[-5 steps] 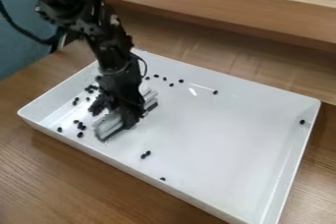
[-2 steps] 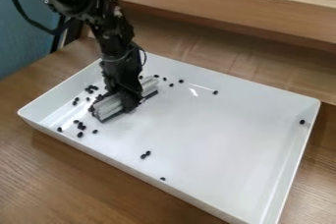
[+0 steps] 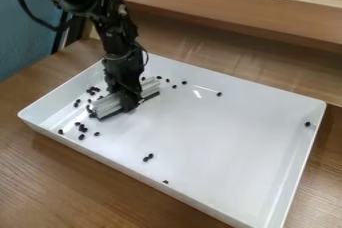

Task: Sweep into pile

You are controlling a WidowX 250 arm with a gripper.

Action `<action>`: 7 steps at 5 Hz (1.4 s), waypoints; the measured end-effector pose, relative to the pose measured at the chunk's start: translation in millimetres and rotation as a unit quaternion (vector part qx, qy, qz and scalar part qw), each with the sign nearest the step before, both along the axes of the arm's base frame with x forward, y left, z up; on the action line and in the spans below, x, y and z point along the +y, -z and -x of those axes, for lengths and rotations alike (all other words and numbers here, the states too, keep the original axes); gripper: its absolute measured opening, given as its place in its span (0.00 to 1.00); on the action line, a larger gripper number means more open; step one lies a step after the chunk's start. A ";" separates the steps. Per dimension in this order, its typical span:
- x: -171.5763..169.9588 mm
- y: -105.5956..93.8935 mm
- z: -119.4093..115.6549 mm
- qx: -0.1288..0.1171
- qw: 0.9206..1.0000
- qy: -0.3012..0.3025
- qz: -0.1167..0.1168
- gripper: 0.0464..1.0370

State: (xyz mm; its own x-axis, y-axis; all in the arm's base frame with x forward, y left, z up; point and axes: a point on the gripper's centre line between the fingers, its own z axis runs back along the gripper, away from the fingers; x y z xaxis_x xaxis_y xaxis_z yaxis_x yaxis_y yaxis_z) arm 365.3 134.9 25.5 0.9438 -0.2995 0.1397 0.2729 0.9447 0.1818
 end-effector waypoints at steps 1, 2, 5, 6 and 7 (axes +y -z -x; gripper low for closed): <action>1.0 0.7 1.2 -0.005 1.000 -0.014 0.019 0.36; -8.0 1.8 3.5 0.006 0.997 -0.030 0.077 0.43; -21.7 -5.0 9.3 0.027 0.984 -0.063 0.162 0.96; -24.7 -8.0 11.7 0.042 0.984 -0.069 0.157 0.96; -29.9 -24.9 8.6 0.037 0.987 -0.068 0.142 0.96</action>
State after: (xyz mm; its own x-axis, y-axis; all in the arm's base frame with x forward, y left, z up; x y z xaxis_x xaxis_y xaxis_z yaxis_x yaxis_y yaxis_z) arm 356.7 105.0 50.4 0.9834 -0.1277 0.1287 0.1424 0.9834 -0.1122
